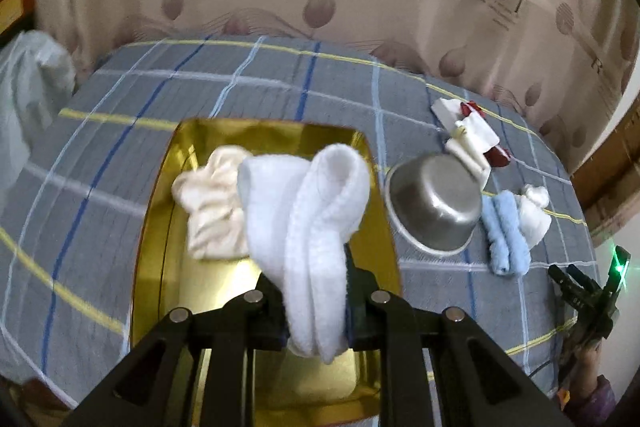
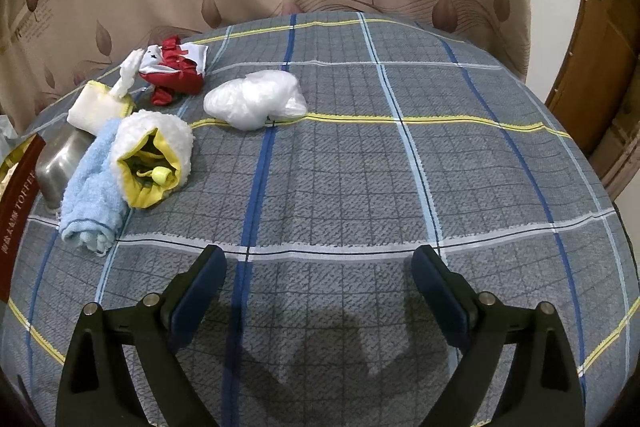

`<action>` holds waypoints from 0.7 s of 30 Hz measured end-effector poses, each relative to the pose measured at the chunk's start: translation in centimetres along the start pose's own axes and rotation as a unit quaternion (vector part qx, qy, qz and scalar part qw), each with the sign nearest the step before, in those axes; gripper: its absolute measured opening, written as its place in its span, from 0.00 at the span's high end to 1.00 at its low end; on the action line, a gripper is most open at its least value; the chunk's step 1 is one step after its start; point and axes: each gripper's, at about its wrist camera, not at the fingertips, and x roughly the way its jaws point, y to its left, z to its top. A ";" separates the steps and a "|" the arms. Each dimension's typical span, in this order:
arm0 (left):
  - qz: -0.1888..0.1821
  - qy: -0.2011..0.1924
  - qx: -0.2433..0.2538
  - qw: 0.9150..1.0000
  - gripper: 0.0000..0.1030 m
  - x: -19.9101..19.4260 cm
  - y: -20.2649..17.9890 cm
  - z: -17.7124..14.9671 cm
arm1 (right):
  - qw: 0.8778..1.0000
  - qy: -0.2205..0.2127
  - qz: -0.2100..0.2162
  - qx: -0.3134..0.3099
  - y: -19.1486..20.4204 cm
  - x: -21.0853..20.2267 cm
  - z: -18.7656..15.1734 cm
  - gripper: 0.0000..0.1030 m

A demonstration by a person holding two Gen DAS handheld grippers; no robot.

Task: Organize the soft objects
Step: 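Carry the white socks over the gold tray and lower them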

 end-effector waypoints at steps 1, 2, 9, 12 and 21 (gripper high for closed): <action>-0.002 0.000 -0.005 1.000 0.82 0.0 0.2 -0.3 | 1.000 0.001 -0.002 -0.002 0.1 0.0 0.0 0.09; -0.006 -0.001 -0.012 1.000 0.82 -0.1 0.4 -0.8 | 1.000 0.003 -0.004 -0.003 0.1 0.0 0.0 0.09; -0.017 -0.029 -0.026 0.999 0.82 -1.2 0.4 -2.8 | 1.000 0.007 -0.018 -0.009 0.3 0.1 0.0 0.09; -0.024 -0.033 -0.031 0.999 0.82 -1.4 0.4 -3.3 | 1.000 -0.005 -0.021 -0.009 0.4 -0.4 0.1 0.10; -0.027 -0.046 -0.032 0.998 0.81 -1.6 0.7 -3.5 | 0.989 -0.059 0.103 -0.092 8.8 -5.6 6.0 0.13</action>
